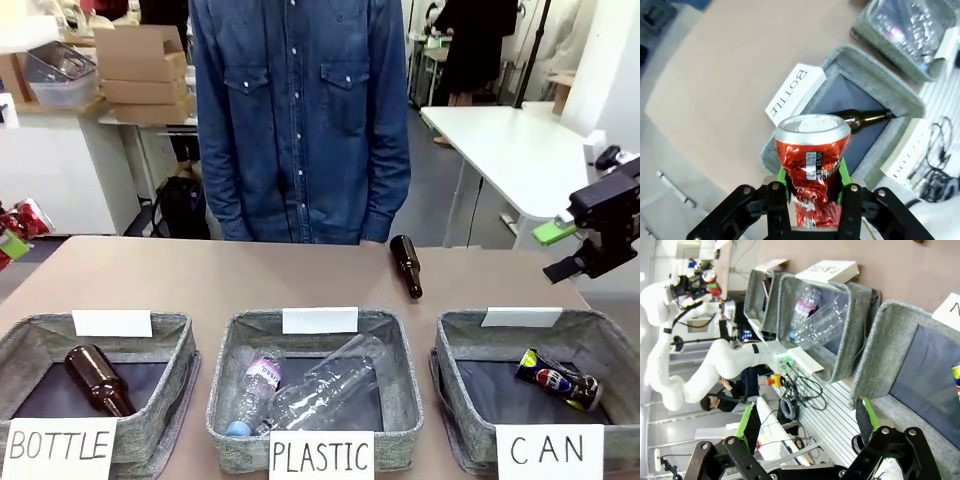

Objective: Sort the can waste into the basket.
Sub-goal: Pick up the can waste from the table and place it in the right Fabric basket.

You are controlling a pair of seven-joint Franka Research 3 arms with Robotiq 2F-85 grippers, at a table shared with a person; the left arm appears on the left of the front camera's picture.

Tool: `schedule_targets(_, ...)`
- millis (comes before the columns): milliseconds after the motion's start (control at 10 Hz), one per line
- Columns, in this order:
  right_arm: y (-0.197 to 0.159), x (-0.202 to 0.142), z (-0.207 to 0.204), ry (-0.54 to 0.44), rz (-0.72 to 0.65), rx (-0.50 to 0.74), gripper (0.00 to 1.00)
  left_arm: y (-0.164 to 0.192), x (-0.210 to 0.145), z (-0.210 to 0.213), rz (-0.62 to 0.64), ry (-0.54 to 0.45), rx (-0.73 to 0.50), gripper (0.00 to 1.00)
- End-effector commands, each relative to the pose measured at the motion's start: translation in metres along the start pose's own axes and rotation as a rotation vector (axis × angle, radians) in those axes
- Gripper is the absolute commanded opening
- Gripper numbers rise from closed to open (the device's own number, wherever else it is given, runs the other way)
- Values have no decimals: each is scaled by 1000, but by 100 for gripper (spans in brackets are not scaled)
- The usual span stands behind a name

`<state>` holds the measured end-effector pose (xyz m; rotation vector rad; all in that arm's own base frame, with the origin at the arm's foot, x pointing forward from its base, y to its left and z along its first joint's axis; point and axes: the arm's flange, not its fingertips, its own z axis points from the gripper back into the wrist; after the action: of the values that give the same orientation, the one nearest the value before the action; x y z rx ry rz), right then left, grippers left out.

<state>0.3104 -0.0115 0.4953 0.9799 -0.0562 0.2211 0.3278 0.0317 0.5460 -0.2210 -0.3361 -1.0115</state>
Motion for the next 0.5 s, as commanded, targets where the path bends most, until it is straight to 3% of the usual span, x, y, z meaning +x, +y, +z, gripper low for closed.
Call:
schedule_targets(0,1,0,2,6,16,-1,100,20,25,-10,47,77,-41,0)
schedule_targets(200,1,0,2,6,16,-1,100,20,25,-10,47,77,-41,0)
schedule_targets(300,0,0,0,0,0,0,100,11,14,-13,23,41,-30,40)
schedule_targets(400,33,-8,9,-1,108,-95,100,-12,71,-50,-133,-61,-23,40)
